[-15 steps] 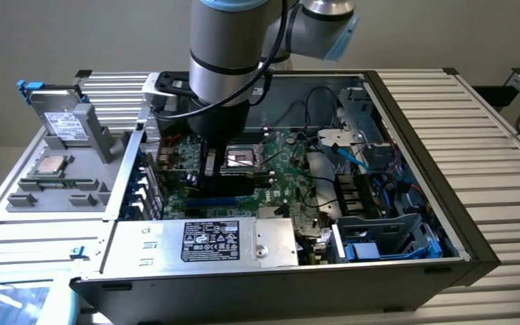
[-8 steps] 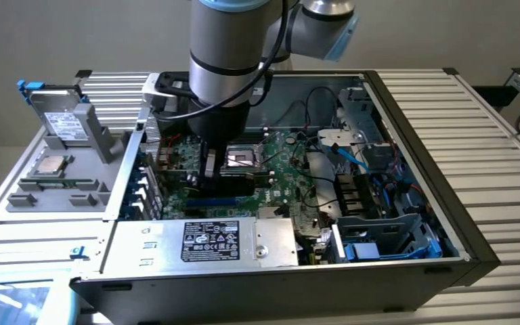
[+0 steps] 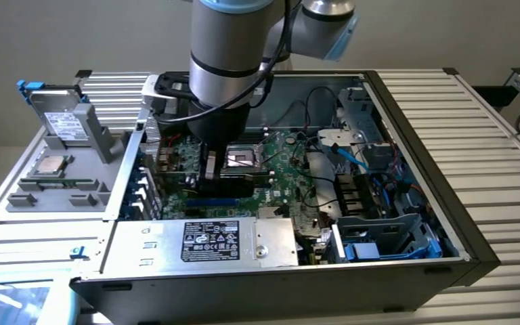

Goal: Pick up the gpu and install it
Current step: 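Insert the gpu into the slot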

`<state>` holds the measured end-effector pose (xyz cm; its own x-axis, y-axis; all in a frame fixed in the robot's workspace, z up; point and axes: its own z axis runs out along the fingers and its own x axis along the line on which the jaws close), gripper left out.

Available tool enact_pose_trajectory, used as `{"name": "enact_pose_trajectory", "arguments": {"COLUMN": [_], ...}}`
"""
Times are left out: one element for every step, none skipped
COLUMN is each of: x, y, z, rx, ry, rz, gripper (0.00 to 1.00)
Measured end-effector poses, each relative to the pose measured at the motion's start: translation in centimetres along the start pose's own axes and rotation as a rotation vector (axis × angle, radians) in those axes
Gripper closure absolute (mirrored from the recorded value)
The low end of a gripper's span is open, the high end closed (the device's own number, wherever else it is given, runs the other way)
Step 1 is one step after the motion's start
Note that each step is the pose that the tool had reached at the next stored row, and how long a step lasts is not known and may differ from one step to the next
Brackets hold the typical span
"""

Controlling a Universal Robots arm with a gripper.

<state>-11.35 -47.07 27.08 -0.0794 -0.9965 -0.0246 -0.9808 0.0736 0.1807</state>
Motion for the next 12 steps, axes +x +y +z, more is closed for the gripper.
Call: {"name": "enact_pose_trajectory", "arguments": {"x": [0.0, 0.0, 0.0, -0.01, -0.01, -0.01, 0.0, 0.0, -0.02, -0.02, -0.02, -0.02], "y": [0.0, -0.01, -0.01, -0.01, -0.02, -0.04, -0.06, -0.08, -0.1, -0.1, -0.1, -0.09], "z": [0.0, 0.0, 0.01, 0.04, 0.08, 0.15, 0.22, 0.34, 0.41, 0.4, 0.4, 0.41], "rx": [-0.003, -0.0062, -0.0087, -0.0102, -0.0111, -0.0116, -0.0118, -0.0118, -0.0118, -0.0118, -0.0119, -0.0119], "ry": [0.0003, 0.0007, 0.0009, 0.0009, 0.001, 0.0012, 0.0014, 0.0014, 0.0015, 0.0015, 0.0015, 0.0015], "rz": [0.0, -0.001, -0.001, -0.001, -0.001, -0.002, -0.002, -0.002, -0.002, -0.002, -0.002, -0.002], "gripper": [0.72, 0.72, 0.72, 0.72, 0.72, 0.72, 0.72, 0.72, 0.72, 0.72, 0.72, 0.72]}}
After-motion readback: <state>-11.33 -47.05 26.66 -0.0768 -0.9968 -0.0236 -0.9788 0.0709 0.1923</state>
